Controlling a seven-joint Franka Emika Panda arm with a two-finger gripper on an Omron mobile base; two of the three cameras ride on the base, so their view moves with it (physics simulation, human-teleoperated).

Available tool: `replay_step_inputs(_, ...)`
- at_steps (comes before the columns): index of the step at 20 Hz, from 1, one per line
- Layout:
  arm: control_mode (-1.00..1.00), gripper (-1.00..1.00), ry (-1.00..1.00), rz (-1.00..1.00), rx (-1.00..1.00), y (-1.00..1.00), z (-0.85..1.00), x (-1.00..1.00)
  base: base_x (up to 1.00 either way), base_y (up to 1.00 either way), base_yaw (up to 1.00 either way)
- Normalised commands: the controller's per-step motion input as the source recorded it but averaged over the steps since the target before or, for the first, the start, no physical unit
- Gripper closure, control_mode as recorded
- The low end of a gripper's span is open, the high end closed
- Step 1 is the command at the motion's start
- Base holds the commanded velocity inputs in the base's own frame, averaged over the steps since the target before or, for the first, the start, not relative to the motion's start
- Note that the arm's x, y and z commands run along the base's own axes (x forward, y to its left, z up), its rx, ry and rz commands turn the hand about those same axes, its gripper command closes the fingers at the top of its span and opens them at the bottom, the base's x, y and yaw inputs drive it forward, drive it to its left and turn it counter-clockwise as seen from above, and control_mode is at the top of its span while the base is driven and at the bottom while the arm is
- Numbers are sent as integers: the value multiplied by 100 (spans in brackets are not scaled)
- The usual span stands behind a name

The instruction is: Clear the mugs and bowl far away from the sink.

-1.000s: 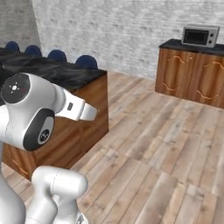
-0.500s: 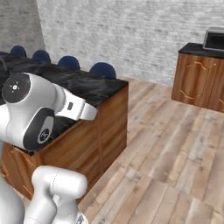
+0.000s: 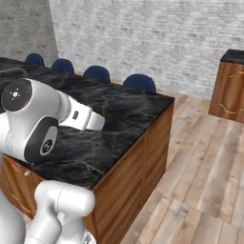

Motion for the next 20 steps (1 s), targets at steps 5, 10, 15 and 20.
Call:
replay_step_inputs(5, 100, -100, 0, 0, 0, 0, 0, 0, 69, 100, -2)
replay_step_inputs(10, 100, -100, 0, 0, 0, 0, 0, 0, 67, 100, 0)
replay_step_inputs(15, 100, -100, 0, 0, 0, 0, 0, 0, -53, 100, -3)
replay_step_inputs(20, 100, -100, 0, 0, 0, 0, 0, 0, -100, 100, -16)
